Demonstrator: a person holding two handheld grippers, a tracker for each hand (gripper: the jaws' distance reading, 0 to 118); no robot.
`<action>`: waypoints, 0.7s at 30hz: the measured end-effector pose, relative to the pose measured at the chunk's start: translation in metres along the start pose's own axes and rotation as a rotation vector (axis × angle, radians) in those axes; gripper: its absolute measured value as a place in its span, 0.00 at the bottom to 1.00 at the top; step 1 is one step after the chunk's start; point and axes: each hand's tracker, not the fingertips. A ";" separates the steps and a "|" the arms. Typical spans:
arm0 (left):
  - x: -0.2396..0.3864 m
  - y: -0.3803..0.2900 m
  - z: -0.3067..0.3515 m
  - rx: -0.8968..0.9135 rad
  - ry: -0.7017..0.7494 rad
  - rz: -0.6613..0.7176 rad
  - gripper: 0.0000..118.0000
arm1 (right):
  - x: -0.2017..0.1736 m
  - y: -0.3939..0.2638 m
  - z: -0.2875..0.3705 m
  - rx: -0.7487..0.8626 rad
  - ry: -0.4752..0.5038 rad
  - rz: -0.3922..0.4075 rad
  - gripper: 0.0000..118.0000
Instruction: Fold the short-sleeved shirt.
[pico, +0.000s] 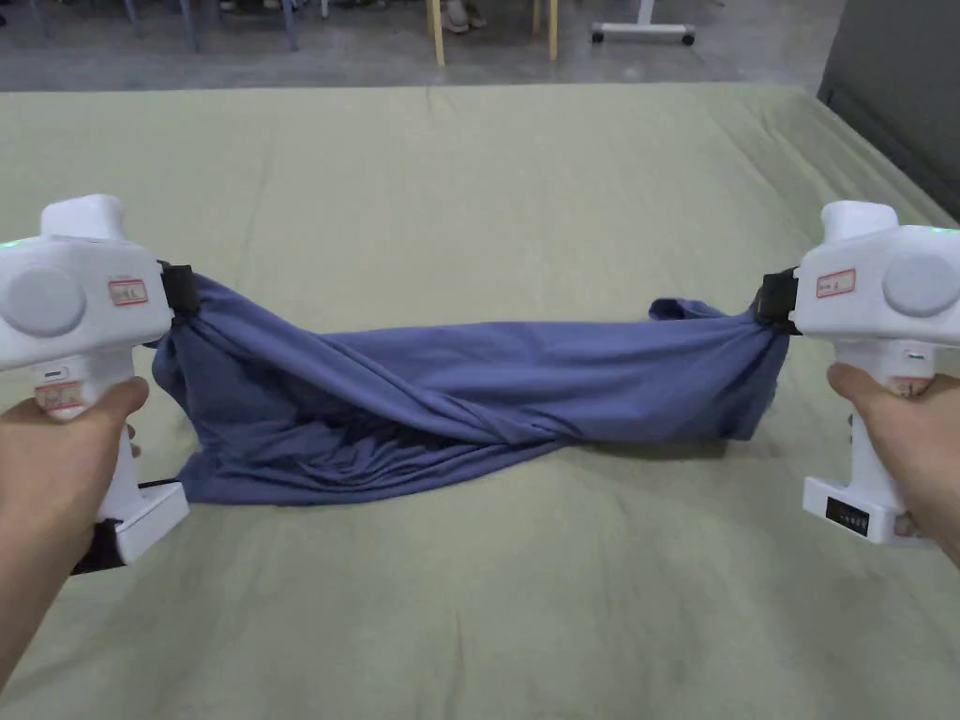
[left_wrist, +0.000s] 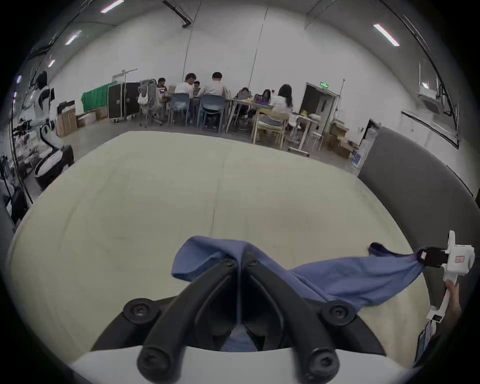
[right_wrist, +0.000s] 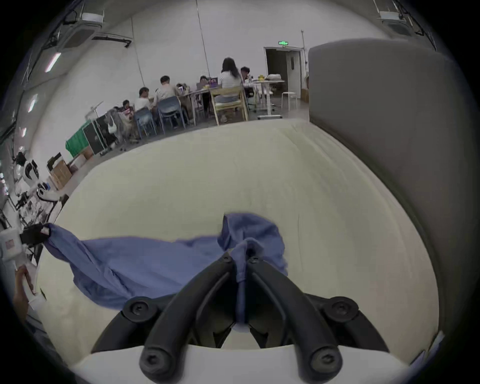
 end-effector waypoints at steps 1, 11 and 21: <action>-0.004 -0.009 0.008 -0.005 -0.015 -0.008 0.00 | 0.002 -0.012 0.004 -0.007 0.009 0.010 0.04; -0.041 -0.160 0.131 -0.053 -0.047 0.085 0.00 | 0.035 -0.169 0.106 -0.054 0.059 -0.051 0.04; -0.051 -0.242 0.229 -0.235 -0.001 0.013 0.00 | 0.061 -0.260 0.212 -0.118 0.017 -0.113 0.04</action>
